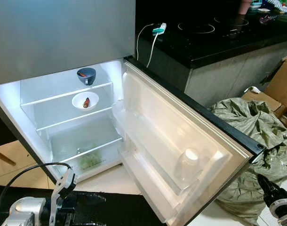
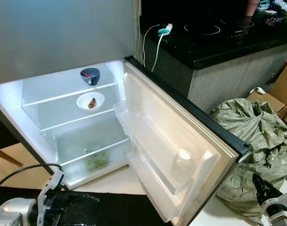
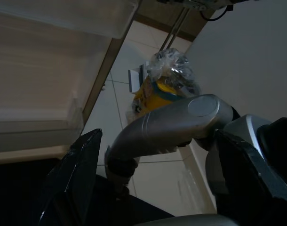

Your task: Restocking fridge

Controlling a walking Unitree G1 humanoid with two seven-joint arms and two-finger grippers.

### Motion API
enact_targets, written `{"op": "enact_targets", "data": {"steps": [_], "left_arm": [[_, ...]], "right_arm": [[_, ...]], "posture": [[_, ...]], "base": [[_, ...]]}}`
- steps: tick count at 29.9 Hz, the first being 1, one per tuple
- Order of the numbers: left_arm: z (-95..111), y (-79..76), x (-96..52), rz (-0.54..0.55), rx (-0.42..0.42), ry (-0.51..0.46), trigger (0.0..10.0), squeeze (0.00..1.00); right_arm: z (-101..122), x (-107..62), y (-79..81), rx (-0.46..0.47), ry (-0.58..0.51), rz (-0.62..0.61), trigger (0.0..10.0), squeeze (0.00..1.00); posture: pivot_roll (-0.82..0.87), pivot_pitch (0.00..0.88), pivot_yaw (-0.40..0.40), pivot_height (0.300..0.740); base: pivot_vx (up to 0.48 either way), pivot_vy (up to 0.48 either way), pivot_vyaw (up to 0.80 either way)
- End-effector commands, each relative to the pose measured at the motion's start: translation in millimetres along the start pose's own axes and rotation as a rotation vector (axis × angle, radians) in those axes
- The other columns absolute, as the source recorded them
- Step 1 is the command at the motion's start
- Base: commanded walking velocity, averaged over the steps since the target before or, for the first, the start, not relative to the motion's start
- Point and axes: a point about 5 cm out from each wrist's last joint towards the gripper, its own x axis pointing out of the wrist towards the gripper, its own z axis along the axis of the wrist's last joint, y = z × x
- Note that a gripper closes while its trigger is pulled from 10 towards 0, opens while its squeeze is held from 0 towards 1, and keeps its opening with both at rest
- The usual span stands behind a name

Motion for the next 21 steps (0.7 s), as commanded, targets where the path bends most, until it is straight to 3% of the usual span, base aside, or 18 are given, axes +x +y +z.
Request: {"op": "enact_targets", "data": {"steps": [1,4,14,17,21], "left_arm": [[1.6,-2.6,-6.1,-0.004,-0.004,0.03,10.0,0.0],[2.0,-3.7,-5.7,-0.008,-0.008,0.029,10.0,0.0],[1.7,-7.3,0.7,-0.041,-0.018,0.03,10.0,0.0],[2.1,-7.5,0.9,-0.041,-0.018,0.03,10.0,0.0],[4.2,-8.1,2.0,-0.048,-0.014,0.025,10.0,0.0]], "right_arm": [[1.3,-3.7,-1.3,0.015,0.009,0.042,10.0,0.0],[-0.1,-5.6,0.3,0.025,0.027,0.098,10.0,0.0],[-15.1,-21.1,13.0,0.137,0.198,0.449,10.0,0.0],[-15.5,-21.7,13.6,0.144,0.203,0.463,10.0,0.0],[-23.3,-24.3,21.6,0.166,0.277,0.572,10.0,0.0]], "posture": [[-0.04,0.072,0.007,0.74],[-0.04,0.072,0.007,0.74],[-0.05,0.073,0.004,0.74],[-0.05,0.073,0.004,0.74],[-0.05,0.072,0.004,0.74]], "base": [[0.0,0.0,0.0],[0.0,0.0,0.0],[0.0,0.0,0.0],[0.0,0.0,0.0],[0.0,0.0,0.0]]}}
